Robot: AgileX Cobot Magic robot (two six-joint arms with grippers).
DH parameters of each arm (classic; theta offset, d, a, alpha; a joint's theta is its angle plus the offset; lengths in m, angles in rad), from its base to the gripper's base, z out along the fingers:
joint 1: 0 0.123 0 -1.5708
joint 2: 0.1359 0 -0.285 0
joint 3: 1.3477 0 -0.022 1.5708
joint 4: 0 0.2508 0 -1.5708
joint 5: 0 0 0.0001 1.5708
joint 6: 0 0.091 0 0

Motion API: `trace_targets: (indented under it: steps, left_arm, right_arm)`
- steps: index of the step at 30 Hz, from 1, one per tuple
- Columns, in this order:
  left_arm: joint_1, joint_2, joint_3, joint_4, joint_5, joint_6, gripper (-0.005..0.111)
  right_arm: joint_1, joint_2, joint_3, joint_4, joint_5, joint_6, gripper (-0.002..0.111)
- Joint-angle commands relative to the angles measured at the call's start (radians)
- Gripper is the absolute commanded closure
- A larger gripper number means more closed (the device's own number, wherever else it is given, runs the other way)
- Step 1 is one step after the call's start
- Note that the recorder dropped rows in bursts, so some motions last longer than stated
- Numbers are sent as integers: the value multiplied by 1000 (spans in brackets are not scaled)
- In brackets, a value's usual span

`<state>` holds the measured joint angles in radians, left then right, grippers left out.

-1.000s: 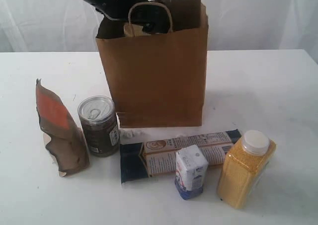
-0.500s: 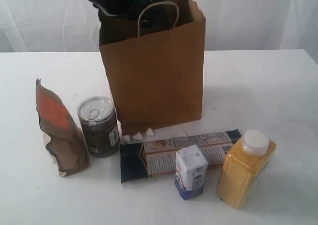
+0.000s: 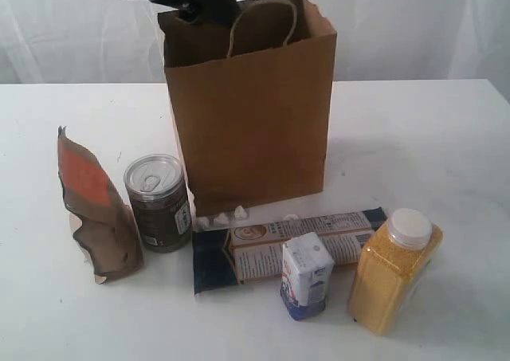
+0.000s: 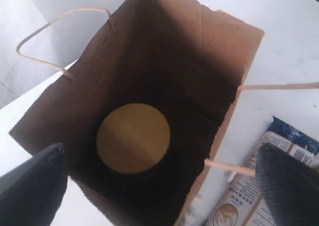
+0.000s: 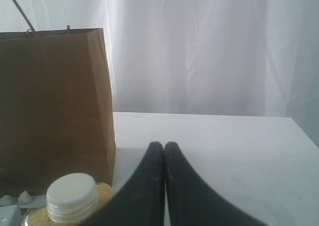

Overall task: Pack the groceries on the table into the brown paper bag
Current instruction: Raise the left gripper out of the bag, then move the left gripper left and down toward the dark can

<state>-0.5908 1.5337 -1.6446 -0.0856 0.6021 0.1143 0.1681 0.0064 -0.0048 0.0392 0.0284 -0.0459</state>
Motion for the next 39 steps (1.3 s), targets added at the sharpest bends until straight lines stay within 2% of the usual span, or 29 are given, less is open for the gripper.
trace_targets:
  steps: [1, 8, 13, 19, 24, 32, 39]
  left_arm:
    - [-1, -95, 85, -3, -11, -14, 2]
    - [-1, -250, 212, 2, -61, -14, 2]
    - [-1, -367, 300, 11, -45, -14, 2]
    - [-1, -528, 403, 69, 15, -8, 2]
    - [-1, -618, 461, 72, 137, -8, 2]
    - [-1, -585, 497, 72, 282, 73, 2]
    - [-1, -443, 497, 50, 221, 106, 2]
  right_arm:
    - [-9, -6, 5, -6, -6, -1, 108]
    - [-9, -6, 5, -6, -6, -1, 108]
    - [-9, -6, 5, -6, -6, -1, 108]
    - [-9, -6, 5, -6, -6, -1, 108]
    - [-9, -6, 5, -6, -6, -1, 108]
    - [-9, -6, 5, -6, -6, -1, 108]
    - [-9, -6, 5, -6, -6, -1, 108]
